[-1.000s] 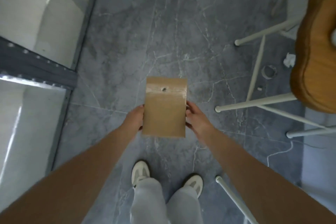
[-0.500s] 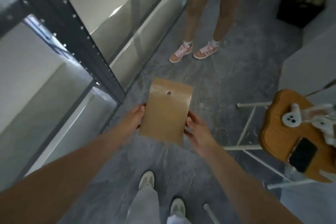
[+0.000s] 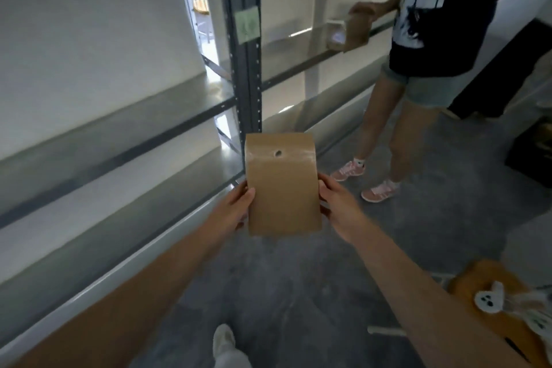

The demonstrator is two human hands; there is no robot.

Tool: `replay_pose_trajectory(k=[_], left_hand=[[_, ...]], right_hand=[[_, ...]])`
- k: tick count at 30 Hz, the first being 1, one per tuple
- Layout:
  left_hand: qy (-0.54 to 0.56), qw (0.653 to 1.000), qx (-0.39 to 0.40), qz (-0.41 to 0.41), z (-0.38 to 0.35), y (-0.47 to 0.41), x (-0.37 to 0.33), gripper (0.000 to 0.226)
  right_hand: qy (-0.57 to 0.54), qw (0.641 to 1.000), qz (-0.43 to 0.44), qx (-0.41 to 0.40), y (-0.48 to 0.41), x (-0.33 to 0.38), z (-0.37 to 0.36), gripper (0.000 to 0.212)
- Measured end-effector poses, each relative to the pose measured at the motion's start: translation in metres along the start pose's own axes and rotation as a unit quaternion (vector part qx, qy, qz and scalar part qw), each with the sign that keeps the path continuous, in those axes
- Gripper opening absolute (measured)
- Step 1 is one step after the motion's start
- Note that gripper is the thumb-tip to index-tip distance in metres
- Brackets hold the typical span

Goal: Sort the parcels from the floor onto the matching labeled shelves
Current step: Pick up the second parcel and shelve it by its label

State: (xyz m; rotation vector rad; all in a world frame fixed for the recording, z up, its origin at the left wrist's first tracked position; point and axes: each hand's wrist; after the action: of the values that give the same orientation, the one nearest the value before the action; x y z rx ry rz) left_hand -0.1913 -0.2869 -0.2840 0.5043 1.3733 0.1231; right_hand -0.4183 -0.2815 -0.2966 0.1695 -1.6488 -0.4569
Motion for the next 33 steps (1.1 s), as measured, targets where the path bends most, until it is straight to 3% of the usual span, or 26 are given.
replay_pose_trajectory(k=[4,7,17,23,33], left_hand=[[-0.007,0.997,-0.05,-0.065,0.026,0.053,-0.033,0.058],[-0.015,0.989,-0.112,-0.099,0.049,0.09,-0.042,0.082],[0.082,0.961,-0.224,-0.143,0.124,0.201,-0.028,0.045],[0.11,0.938,-0.294,-0.147,0.191,0.265,-0.014,0.06],[0.139,0.904,-0.374,-0.152,0.274,0.355,0.026,0.043]], right_hand=[[-0.022,0.998,0.03,0.048,0.032,0.034,-0.035,0.033],[-0.015,0.995,0.023,0.094,0.055,0.047,-0.063,0.032],[0.022,0.981,0.027,0.193,0.111,0.076,-0.177,0.031],[0.041,0.962,0.007,0.271,0.16,0.076,-0.267,0.032],[0.078,0.932,-0.01,0.353,0.23,0.049,-0.376,0.047]])
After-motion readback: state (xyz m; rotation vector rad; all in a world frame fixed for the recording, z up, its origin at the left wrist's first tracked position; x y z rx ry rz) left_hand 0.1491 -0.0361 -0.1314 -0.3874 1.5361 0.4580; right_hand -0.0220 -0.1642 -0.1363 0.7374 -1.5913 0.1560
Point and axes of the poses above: each hand's wrist, its own y-axis away from the middle knuckle, its own z-axis out of the back of the hand, x = y × z
